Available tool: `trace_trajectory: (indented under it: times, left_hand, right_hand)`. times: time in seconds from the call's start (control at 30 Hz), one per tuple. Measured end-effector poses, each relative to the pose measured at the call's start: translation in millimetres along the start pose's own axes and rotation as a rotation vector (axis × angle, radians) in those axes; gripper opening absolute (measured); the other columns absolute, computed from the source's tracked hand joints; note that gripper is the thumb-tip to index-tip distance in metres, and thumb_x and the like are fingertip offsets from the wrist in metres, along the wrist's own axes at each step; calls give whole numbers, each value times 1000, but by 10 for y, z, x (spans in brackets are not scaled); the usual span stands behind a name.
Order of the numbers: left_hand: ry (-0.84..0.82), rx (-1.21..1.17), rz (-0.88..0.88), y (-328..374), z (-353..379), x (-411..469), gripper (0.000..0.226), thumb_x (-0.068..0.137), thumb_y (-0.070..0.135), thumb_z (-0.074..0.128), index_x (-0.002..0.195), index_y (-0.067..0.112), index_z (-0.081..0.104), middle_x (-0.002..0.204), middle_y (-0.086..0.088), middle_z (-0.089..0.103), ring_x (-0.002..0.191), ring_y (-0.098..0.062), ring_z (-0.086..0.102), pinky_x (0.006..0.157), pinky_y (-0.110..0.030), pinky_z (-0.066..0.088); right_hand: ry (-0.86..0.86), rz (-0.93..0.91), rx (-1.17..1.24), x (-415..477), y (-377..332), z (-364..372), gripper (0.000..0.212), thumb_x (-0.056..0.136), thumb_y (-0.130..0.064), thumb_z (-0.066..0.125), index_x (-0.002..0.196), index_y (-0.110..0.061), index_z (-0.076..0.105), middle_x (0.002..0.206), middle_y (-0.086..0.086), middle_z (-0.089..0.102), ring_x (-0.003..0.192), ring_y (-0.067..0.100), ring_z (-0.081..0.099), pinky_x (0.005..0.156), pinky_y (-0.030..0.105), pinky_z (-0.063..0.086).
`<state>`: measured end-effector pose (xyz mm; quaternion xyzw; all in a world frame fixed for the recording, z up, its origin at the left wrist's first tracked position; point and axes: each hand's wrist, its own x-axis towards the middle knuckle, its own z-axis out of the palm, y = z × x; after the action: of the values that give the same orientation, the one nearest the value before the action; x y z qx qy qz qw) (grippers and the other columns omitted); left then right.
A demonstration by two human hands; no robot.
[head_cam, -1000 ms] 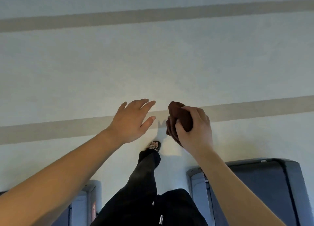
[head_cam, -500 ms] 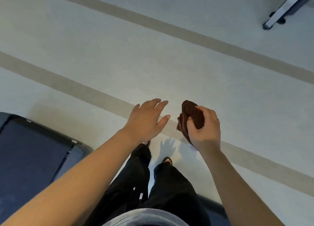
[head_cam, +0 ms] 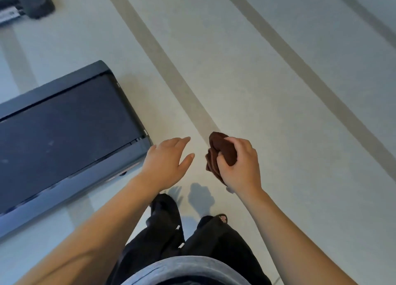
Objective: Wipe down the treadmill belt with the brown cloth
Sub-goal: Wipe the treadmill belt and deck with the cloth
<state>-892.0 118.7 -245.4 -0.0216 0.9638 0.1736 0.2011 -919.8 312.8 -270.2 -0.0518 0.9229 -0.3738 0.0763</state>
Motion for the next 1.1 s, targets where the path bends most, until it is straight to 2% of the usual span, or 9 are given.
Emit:
trace_trajectory:
  times: [0.3,0.47,0.6,0.77,0.87,1.1]
  left_hand:
    - [-18,-47,-217,-1746,-408,-115,52,95,47,30,144,31,25,147,7,38,135,-19,33,112,-52,22]
    - [-18,-62,-306,-2336,-463,-82,53,96,48,32,145,29,26,146,4,40,133,-21,37,110,-51,26]
    - [-49,-94,-372,-2662,-442,100,52,95,50,31,144,29,27,146,4,41,132,-22,39,109,-50,28]
    - [-62,-112,-466,-3073,-453,499,53,95,50,30,144,30,27,145,4,41,132,-21,39,110,-49,28]
    - [-72,-138,-498,-3346,-458,766,52,96,48,31,144,29,27,145,4,41,131,-22,40,109,-48,29]
    - [-41,-171,-544,-4324,-124,1419,52,96,46,32,144,27,28,143,3,43,129,-22,41,107,-47,31]
  right_hand:
    - [-168,-124,38,502,-1205,1505,38,83,-34,62,119,-27,55,120,-3,53,109,22,49,86,24,40]
    - [-232,-158,36,764,-1556,1963,37,83,-35,60,118,-26,55,119,-2,53,107,21,49,86,25,42]
    - [-309,-178,13,1067,-1693,2241,37,83,-33,60,119,-26,55,121,-1,53,109,22,48,87,24,38]
    - [-392,-228,-12,1559,-1792,2658,38,83,-33,60,119,-25,56,120,-1,54,111,23,49,89,31,45]
    - [-438,-253,-43,1876,-1857,2963,37,83,-33,60,119,-26,56,120,-3,53,110,22,48,90,30,44]
    - [-518,-329,-107,2411,-1786,4052,39,85,-36,59,122,-29,51,124,-6,49,113,19,44,89,35,49]
